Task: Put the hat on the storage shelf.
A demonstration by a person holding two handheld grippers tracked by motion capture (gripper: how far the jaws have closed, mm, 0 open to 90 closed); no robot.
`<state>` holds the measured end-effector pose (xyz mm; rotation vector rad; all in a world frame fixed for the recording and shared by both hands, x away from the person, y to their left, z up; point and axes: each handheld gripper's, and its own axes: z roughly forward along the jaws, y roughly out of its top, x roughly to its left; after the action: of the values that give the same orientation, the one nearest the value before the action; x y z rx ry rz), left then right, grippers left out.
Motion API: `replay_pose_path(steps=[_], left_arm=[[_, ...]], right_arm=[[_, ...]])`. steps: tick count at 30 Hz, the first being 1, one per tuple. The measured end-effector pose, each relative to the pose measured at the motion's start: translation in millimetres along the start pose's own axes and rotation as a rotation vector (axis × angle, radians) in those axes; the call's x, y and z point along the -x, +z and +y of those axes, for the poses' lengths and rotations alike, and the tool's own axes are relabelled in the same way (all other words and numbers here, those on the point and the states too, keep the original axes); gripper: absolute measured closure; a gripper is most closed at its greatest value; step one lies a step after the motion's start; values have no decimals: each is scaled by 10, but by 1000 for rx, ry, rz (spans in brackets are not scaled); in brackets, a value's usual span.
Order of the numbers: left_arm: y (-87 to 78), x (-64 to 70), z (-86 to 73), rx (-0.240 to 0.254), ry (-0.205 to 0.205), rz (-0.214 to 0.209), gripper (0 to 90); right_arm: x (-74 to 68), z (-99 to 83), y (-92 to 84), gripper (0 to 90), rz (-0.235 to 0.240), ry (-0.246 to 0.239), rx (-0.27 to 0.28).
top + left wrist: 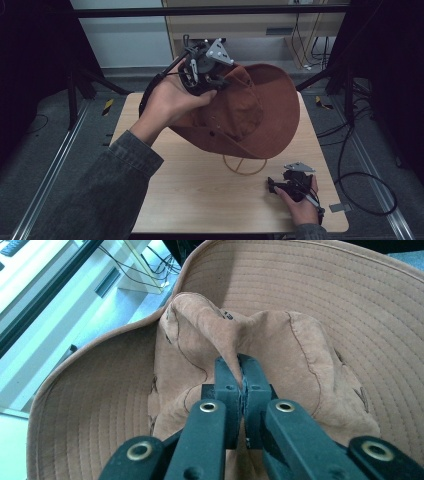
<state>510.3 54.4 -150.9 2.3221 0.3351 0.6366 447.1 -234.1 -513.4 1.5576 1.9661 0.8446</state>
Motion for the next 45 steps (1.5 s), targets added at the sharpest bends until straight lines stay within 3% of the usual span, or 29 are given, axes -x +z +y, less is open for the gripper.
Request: replay_pose_path(steps=[19,30,32,44,45], left_arm=[[209,79,167,2,10,-17,885],[360,105,227,5,5,-28,885],[382,108,241,6,6,-28,885],[521,154,261,-1,12,-42,885],[530,159,259,1,13,-42,885]], right_arm=[[1,0,-2,5,2,-1,-1],[0,0,-2,5,5,0,-3],[14,2,0,5,1,-21,2],[22,-1,4,5,-3,-34,6],[12,2,0,5,-1,-18,3]])
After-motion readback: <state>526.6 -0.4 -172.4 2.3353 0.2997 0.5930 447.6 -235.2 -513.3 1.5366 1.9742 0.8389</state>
